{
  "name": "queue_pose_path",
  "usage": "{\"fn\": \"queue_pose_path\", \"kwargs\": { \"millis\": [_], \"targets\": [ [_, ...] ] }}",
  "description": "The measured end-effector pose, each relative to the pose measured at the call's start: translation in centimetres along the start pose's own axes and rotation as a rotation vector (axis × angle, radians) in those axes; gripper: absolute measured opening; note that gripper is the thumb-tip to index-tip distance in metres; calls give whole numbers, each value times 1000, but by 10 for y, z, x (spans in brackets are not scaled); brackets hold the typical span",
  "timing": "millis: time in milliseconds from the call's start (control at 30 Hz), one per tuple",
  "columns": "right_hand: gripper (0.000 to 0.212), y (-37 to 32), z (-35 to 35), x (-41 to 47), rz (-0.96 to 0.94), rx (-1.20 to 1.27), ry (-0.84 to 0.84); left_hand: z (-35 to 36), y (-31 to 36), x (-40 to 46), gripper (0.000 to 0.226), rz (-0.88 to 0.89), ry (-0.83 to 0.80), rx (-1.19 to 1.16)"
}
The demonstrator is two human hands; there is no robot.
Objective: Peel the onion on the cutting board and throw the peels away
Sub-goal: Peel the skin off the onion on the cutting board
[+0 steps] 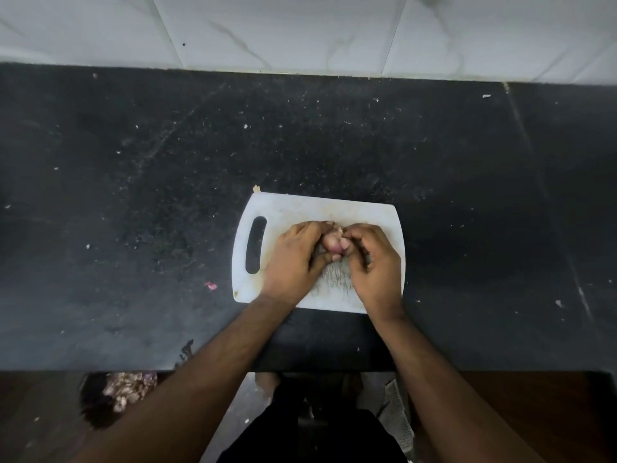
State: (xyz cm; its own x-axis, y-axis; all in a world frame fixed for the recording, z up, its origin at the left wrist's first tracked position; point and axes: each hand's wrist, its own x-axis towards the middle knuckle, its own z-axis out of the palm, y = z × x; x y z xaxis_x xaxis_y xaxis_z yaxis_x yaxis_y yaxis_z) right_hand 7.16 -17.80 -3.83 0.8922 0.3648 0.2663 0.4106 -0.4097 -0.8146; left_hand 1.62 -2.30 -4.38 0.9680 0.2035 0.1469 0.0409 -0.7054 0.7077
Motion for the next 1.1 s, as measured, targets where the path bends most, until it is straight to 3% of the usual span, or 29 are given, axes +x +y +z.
{"fn": "queue_pose_path", "kwargs": {
  "millis": [267, 433, 533, 1100],
  "targets": [
    [11, -1, 1, -1, -92, -113, -50, -2, 13, -7, 42, -80, 22, 22],
    [9, -1, -5, 1, -1, 12, 8, -3, 24, -10, 41, -116, 37, 53],
    [14, -3, -7, 2, -22, 68, -48, -2, 28, -12, 38, -149, 52, 70],
    [4, -2, -9, 3, -87, -6, -49, 5, 20, -15, 37, -51, 48, 153]
  ]
}}
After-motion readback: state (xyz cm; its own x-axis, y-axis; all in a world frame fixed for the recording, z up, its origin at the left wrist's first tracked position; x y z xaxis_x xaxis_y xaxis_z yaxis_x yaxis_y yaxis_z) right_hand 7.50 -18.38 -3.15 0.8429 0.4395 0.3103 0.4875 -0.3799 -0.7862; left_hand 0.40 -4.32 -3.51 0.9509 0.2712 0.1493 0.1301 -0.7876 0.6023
